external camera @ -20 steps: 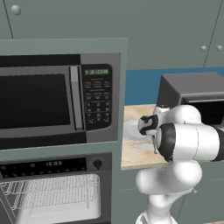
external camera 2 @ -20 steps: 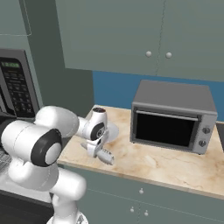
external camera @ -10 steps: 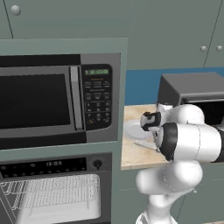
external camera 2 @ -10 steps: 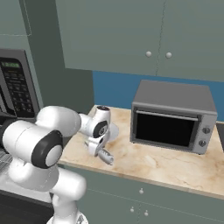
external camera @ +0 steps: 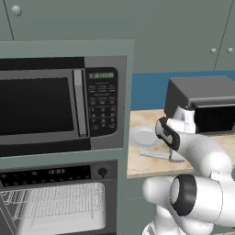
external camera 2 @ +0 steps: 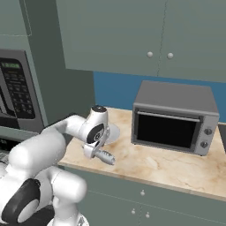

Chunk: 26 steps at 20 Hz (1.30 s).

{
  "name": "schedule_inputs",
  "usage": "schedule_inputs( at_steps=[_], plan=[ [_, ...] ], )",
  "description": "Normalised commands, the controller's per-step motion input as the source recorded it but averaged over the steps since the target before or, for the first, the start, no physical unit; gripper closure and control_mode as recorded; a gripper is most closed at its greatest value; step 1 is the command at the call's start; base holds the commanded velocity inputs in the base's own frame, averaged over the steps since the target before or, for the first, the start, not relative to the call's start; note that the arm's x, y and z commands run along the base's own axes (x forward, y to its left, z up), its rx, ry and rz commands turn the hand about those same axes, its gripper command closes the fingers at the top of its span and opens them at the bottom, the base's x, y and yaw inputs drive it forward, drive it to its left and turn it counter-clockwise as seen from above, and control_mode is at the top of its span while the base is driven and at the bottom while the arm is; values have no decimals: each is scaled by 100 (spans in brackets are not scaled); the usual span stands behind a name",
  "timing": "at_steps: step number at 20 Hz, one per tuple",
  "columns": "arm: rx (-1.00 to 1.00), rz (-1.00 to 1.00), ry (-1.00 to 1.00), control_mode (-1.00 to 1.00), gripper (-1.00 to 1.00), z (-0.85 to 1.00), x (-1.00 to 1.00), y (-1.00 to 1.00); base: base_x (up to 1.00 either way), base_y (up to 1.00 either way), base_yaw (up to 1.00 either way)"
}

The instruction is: Pick up the tongs from the counter and place them near the plate next to the oven.

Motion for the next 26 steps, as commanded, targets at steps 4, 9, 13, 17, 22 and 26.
schedule_inputs(
  at_steps=[4,9,13,17,22,26],
  plan=[
    [0,-9,-15,-100,-100,78,-31,0,0,0,0],
    [0,-10,-14,-100,-100,72,-42,0,0,0,0],
    [0,-12,-15,-100,-100,78,-46,0,0,0,0],
    [0,-14,-16,-100,-100,83,-46,0,0,0,0],
    [0,-15,-15,-100,-100,75,-38,0,0,0,0],
    [0,-14,-12,-100,-100,65,-32,0,0,0,0]
  ],
)
